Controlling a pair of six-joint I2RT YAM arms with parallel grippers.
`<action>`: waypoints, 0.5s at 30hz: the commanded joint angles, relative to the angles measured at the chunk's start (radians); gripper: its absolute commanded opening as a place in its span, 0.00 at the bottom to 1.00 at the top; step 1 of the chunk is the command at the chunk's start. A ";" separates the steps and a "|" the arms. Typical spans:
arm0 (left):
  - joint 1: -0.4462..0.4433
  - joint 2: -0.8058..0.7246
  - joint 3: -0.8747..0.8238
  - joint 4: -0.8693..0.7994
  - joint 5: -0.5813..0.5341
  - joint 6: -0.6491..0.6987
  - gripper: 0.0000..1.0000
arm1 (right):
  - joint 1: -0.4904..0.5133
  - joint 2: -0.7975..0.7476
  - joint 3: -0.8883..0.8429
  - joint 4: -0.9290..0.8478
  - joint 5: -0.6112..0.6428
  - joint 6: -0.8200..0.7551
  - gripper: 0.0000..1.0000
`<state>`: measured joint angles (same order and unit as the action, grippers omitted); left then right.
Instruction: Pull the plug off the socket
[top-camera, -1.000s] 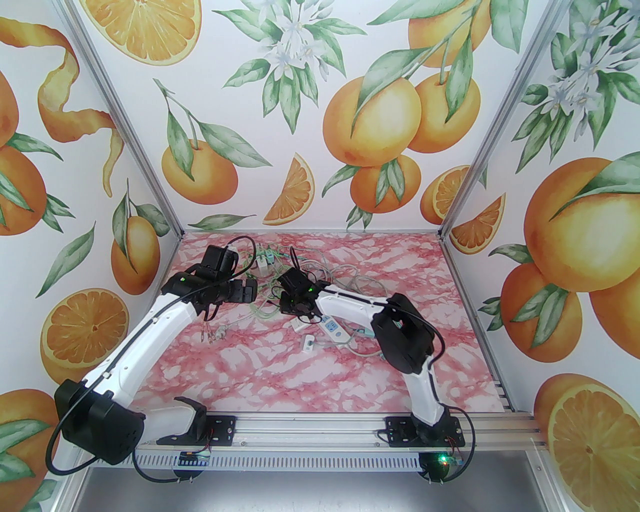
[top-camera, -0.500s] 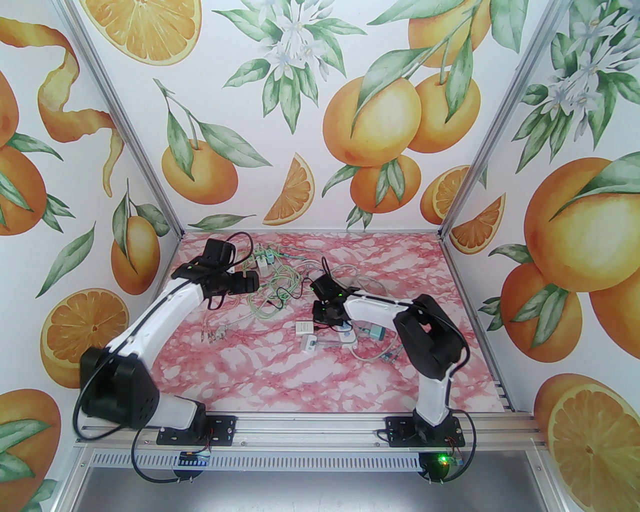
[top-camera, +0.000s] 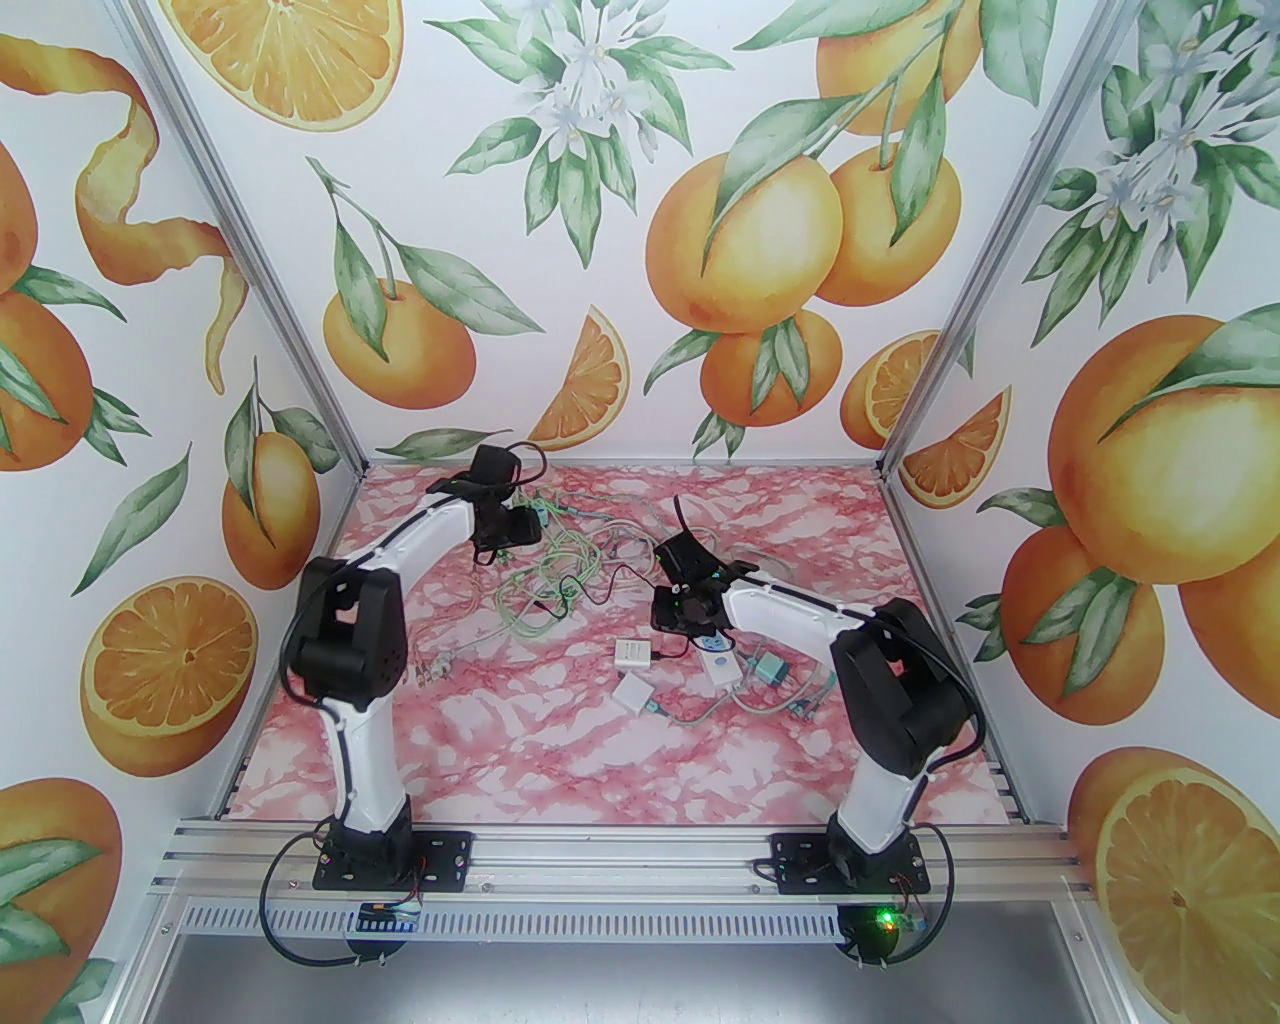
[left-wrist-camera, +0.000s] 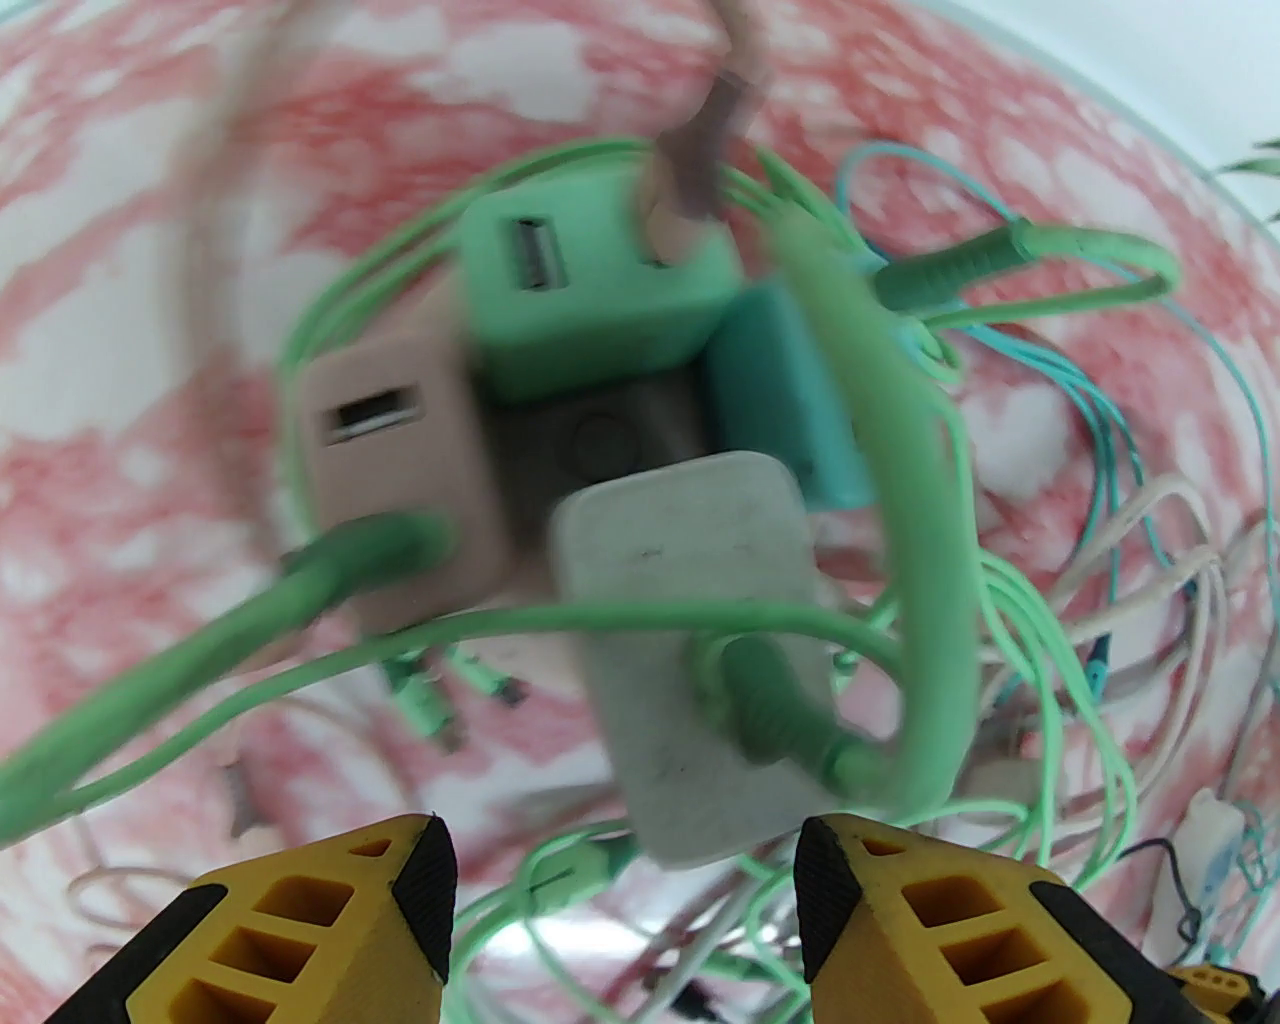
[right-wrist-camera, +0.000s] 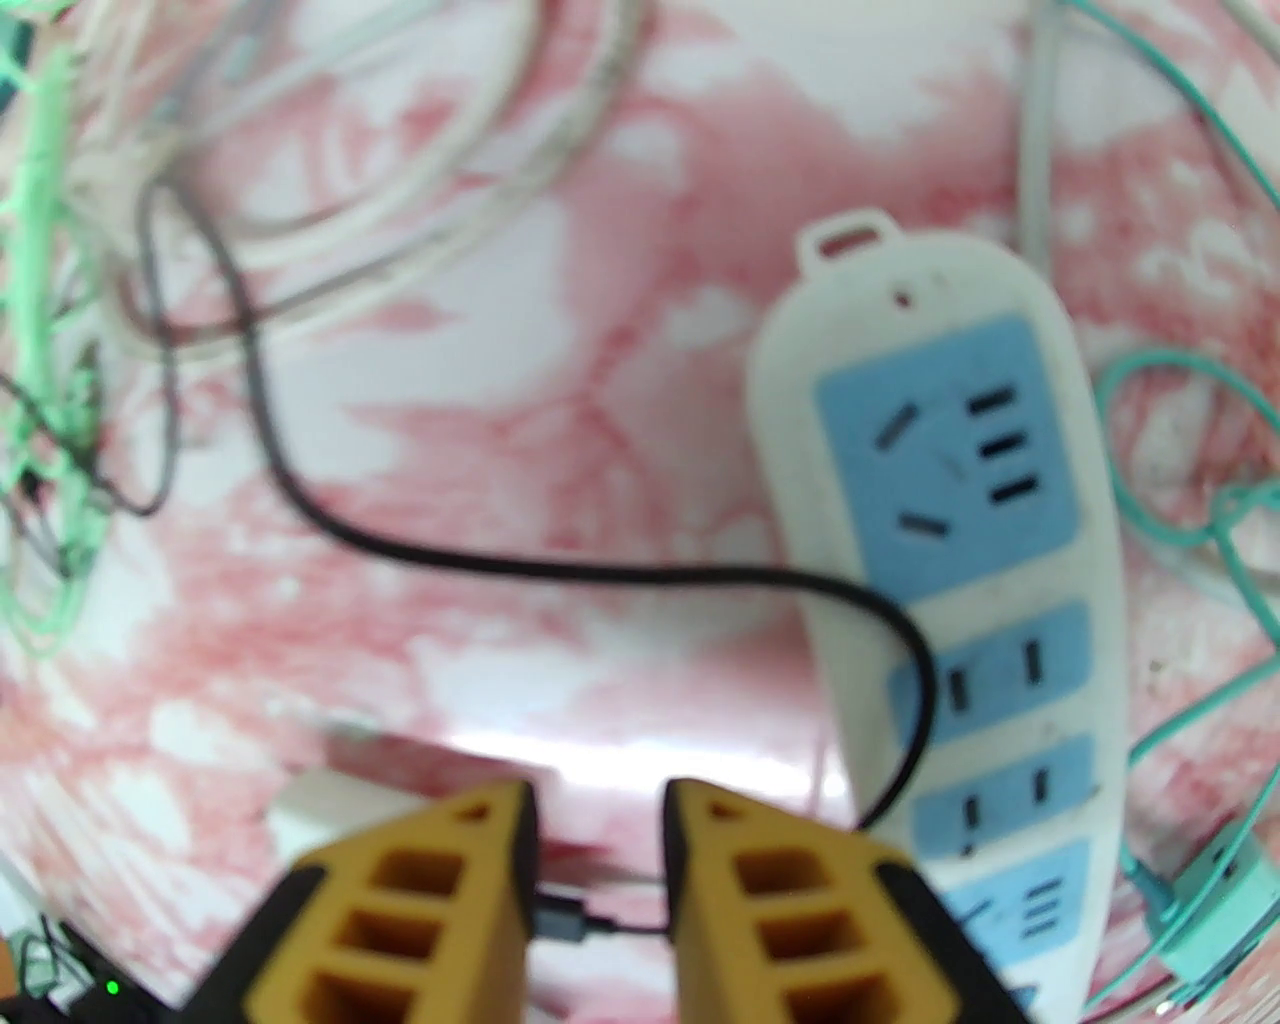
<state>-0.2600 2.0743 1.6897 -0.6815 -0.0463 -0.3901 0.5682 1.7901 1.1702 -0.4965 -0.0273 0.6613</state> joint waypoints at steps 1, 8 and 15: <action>-0.020 0.060 0.074 -0.012 -0.073 -0.009 0.61 | 0.001 -0.034 0.029 -0.020 -0.040 -0.016 0.29; -0.033 0.147 0.171 -0.058 -0.164 -0.010 0.61 | 0.001 -0.047 0.026 -0.014 -0.073 -0.012 0.30; -0.036 0.185 0.215 -0.082 -0.188 0.009 0.37 | 0.000 -0.046 0.057 -0.010 -0.124 -0.029 0.31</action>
<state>-0.2958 2.2486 1.8633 -0.7403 -0.2035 -0.3920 0.5682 1.7779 1.1873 -0.4976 -0.1101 0.6540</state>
